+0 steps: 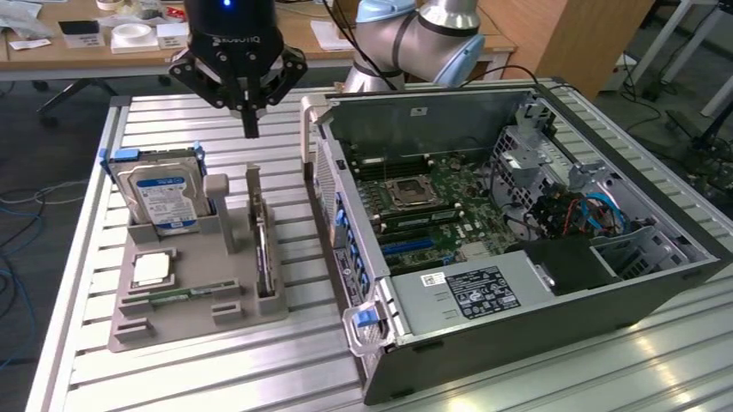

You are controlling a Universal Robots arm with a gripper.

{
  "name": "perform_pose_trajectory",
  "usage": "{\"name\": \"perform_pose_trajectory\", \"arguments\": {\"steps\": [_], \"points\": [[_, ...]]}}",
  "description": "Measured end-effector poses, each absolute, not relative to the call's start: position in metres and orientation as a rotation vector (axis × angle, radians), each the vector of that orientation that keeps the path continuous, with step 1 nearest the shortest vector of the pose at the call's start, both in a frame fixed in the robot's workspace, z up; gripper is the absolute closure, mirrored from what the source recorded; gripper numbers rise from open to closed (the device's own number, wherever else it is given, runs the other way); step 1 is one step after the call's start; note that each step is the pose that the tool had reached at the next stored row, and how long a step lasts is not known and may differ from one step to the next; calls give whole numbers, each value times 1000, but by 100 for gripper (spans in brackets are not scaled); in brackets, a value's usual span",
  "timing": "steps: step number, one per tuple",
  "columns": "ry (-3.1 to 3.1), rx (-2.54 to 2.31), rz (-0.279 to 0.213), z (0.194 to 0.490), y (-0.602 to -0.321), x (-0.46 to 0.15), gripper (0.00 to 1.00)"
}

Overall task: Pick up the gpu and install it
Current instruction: 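Reach for the gpu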

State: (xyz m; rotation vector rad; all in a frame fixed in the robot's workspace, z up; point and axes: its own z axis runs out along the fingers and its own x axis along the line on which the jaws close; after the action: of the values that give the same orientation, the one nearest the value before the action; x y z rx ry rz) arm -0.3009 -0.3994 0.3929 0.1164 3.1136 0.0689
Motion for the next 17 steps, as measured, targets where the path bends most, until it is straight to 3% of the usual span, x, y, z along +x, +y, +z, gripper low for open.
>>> {"name": "perform_pose_trajectory", "arguments": {"steps": [17], "points": [[3114,117,69,393,-427,-304,89]]}}
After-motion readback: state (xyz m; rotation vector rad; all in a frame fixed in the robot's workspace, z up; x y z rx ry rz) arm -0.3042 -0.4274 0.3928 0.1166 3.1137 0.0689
